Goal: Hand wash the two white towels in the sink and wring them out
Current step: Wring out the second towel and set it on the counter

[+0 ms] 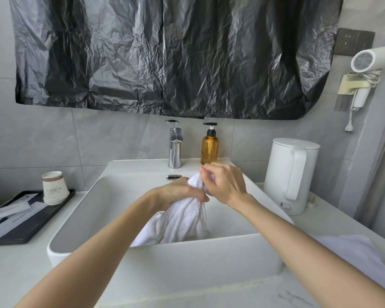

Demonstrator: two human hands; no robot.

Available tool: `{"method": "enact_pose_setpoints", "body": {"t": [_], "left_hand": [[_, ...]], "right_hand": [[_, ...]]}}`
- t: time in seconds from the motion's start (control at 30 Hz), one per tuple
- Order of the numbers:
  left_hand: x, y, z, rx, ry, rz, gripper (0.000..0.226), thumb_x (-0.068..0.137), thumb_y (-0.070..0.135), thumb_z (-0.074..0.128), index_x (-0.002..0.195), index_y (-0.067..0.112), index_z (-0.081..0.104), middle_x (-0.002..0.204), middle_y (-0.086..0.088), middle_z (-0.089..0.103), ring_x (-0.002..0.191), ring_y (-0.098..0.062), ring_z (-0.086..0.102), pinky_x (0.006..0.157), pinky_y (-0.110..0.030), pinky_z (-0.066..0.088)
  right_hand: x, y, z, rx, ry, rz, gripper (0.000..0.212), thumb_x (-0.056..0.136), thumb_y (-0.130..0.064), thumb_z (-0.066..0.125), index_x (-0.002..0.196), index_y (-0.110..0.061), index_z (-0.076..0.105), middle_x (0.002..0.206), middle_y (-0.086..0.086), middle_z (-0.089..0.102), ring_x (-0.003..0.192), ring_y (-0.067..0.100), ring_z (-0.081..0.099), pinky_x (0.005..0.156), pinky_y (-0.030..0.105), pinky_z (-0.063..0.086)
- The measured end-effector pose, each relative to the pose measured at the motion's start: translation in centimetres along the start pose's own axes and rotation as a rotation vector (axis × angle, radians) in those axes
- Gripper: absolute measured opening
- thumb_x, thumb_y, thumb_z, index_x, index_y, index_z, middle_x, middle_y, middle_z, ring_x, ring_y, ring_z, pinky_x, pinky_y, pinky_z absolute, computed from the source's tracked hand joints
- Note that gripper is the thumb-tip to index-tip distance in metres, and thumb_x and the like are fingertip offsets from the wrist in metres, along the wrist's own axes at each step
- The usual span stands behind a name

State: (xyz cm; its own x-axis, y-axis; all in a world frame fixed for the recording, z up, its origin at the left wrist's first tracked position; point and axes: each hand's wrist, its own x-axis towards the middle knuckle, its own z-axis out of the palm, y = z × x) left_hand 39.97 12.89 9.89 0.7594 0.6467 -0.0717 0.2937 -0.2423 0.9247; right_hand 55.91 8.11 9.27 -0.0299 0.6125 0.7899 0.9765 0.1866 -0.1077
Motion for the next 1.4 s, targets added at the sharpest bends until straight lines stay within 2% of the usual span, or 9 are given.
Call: {"method": "enact_pose_setpoints", "body": {"t": [0.17, 0.37, 0.53, 0.8, 0.93, 1.1, 1.23, 1.33, 1.4], "left_hand": [[0.4, 0.0, 2.5, 0.603, 0.207, -0.065, 0.067, 0.071, 0.032, 0.077, 0.126, 0.014, 0.043, 0.103, -0.001, 0.057, 0.094, -0.021, 0.058, 0.083, -0.035, 0.050], [-0.1, 0.6, 4.7, 1.052, 0.335, 0.145, 0.054, 0.078, 0.028, 0.065, 0.122, 0.015, 0.036, 0.079, -0.001, 0.055, 0.073, -0.032, 0.049, 0.063, -0.034, 0.033], [0.1, 0.2, 5.3, 1.246, 0.369, 0.265, 0.050, 0.081, 0.027, 0.059, 0.124, 0.014, 0.036, 0.095, -0.012, 0.068, 0.081, -0.036, 0.060, 0.065, -0.035, 0.033], [-1.1, -2.4, 3.8, 0.795, 0.270, 0.049, 0.078, 0.067, 0.050, 0.079, 0.128, 0.029, 0.034, 0.103, -0.001, 0.060, 0.095, -0.027, 0.057, 0.079, -0.035, 0.047], [-1.1, -3.1, 3.4, 0.521, 0.353, 0.085, 0.047, 0.068, 0.034, 0.072, 0.107, 0.022, 0.048, 0.096, -0.004, 0.064, 0.092, -0.029, 0.060, 0.072, -0.033, 0.045], [-1.5, -1.1, 1.8, -0.041, 0.403, 0.024, 0.039, 0.062, 0.020, 0.067, 0.100, 0.012, 0.064, 0.088, -0.007, 0.068, 0.076, -0.021, 0.064, 0.069, -0.034, 0.054], [-1.8, 0.9, 0.7, -0.295, 0.346, 0.046, 0.047, 0.063, 0.017, 0.071, 0.109, 0.008, 0.067, 0.093, -0.013, 0.074, 0.083, -0.028, 0.071, 0.077, -0.036, 0.057], [-2.6, 2.5, 0.4, -0.417, 0.200, 0.047, 0.049, 0.069, 0.019, 0.070, 0.114, 0.000, 0.066, 0.105, -0.023, 0.071, 0.095, -0.036, 0.069, 0.095, -0.045, 0.053], [-3.3, 3.3, 0.5, -0.491, 0.093, 0.069, 0.029, 0.084, 0.010, 0.056, 0.108, -0.001, 0.066, 0.096, -0.022, 0.069, 0.086, -0.032, 0.069, 0.084, -0.039, 0.055]], "right_hand": [[0.3, -0.1, -1.9, -0.182, -0.440, 0.142, 0.054, 0.095, -0.040, 0.038, 0.047, -0.014, 0.038, 0.053, 0.004, 0.041, 0.065, 0.032, 0.044, 0.057, 0.033, 0.027], [-0.7, 1.8, -3.0, 0.159, -0.752, 0.566, 0.035, 0.094, -0.038, 0.037, 0.065, -0.018, 0.042, 0.071, 0.002, 0.049, 0.063, 0.020, 0.046, 0.057, 0.032, 0.032], [-1.1, 2.2, -3.0, 0.321, -0.940, 0.773, 0.027, 0.095, -0.026, 0.034, 0.079, -0.014, 0.052, 0.079, 0.004, 0.055, 0.070, 0.018, 0.050, 0.062, 0.030, 0.037], [0.1, 3.0, -3.5, 0.498, -0.872, 0.912, 0.031, 0.094, -0.033, 0.045, 0.086, -0.006, 0.056, 0.076, 0.005, 0.052, 0.062, 0.018, 0.052, 0.058, 0.027, 0.039], [0.3, 3.4, -2.6, 0.513, -0.871, 0.909, 0.046, 0.094, -0.056, 0.044, 0.096, -0.014, 0.061, 0.092, 0.002, 0.063, 0.085, 0.018, 0.061, 0.074, 0.029, 0.046], [-1.4, -0.3, -2.8, 0.155, -0.392, 0.452, 0.051, 0.089, -0.074, 0.026, 0.106, -0.033, 0.051, 0.108, -0.004, 0.066, 0.099, 0.023, 0.059, 0.081, 0.037, 0.046], [-2.6, -2.2, -1.1, 0.335, -0.186, 0.253, 0.041, 0.098, -0.054, 0.031, 0.134, -0.035, 0.037, 0.141, -0.006, 0.047, 0.124, 0.020, 0.047, 0.098, 0.039, 0.040], [-1.9, -2.3, 0.2, 0.529, -0.025, 0.210, 0.053, 0.094, -0.057, 0.026, 0.139, -0.034, 0.039, 0.142, -0.010, 0.045, 0.130, 0.009, 0.041, 0.107, 0.028, 0.031], [-1.1, -2.2, 0.3, 0.602, 0.031, 0.213, 0.051, 0.092, -0.059, 0.027, 0.136, -0.038, 0.043, 0.136, -0.014, 0.049, 0.127, 0.004, 0.043, 0.104, 0.024, 0.032]]}}
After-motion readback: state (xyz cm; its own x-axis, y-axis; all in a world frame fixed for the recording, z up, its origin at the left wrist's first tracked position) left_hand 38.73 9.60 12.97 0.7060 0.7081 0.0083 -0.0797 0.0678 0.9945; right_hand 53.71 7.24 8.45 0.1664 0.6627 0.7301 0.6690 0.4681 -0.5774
